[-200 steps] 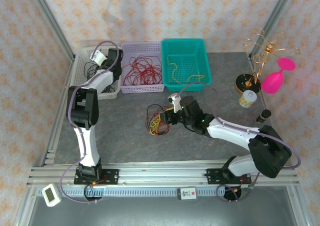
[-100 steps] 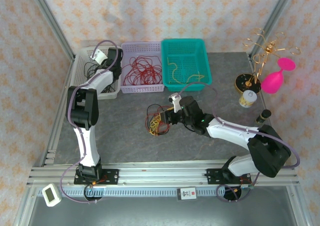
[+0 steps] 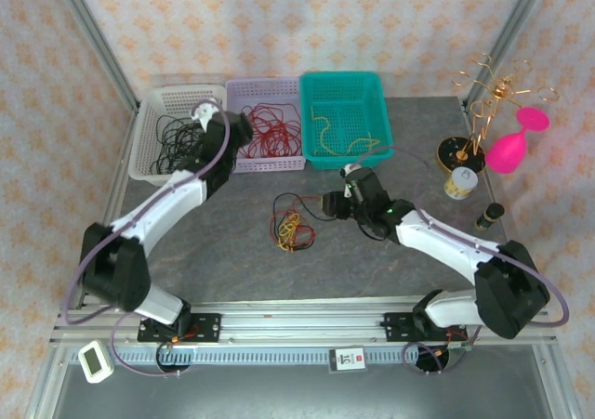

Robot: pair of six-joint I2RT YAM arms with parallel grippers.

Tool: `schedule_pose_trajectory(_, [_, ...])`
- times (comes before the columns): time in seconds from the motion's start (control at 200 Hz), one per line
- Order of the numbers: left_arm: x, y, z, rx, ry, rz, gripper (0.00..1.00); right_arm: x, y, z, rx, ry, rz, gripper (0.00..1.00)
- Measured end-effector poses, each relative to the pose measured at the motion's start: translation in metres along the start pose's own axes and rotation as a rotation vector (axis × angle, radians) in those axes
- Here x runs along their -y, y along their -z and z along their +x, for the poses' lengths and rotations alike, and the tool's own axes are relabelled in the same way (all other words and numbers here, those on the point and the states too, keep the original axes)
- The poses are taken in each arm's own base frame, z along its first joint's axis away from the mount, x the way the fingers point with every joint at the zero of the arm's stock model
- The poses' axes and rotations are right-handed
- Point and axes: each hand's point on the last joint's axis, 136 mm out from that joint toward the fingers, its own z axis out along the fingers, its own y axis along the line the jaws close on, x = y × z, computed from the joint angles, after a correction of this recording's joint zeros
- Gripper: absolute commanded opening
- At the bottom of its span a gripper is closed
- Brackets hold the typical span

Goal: Untangle the cables

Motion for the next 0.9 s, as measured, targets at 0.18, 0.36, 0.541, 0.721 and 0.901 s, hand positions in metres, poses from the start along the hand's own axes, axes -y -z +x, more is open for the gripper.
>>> schedule_pose_trajectory(0.18, [-0.014,0.042,0.082,-0.182,-0.075,0.130,0.61,-0.015,0.013,0.018,-0.076,0.028,-0.076,0.40])
schedule_pose_trajectory(0.36, [-0.048,0.066,0.173,-0.417,-0.110,0.212,0.59,-0.094,0.025,0.047,-0.094,0.298,-0.317,0.50])
schedule_pose_trajectory(0.541, [-0.049,0.082,0.185,-0.460,-0.095,0.278,0.57,-0.111,-0.005,0.041,-0.097,0.417,-0.339,0.50])
schedule_pose_trajectory(0.721, [-0.039,0.095,0.174,-0.432,-0.052,0.354,0.55,-0.102,-0.032,0.060,-0.155,0.522,-0.321,0.46])
schedule_pose_trajectory(0.901, [-0.038,0.100,0.174,-0.440,-0.029,0.376,0.54,-0.091,-0.054,0.065,-0.180,0.575,-0.298,0.26])
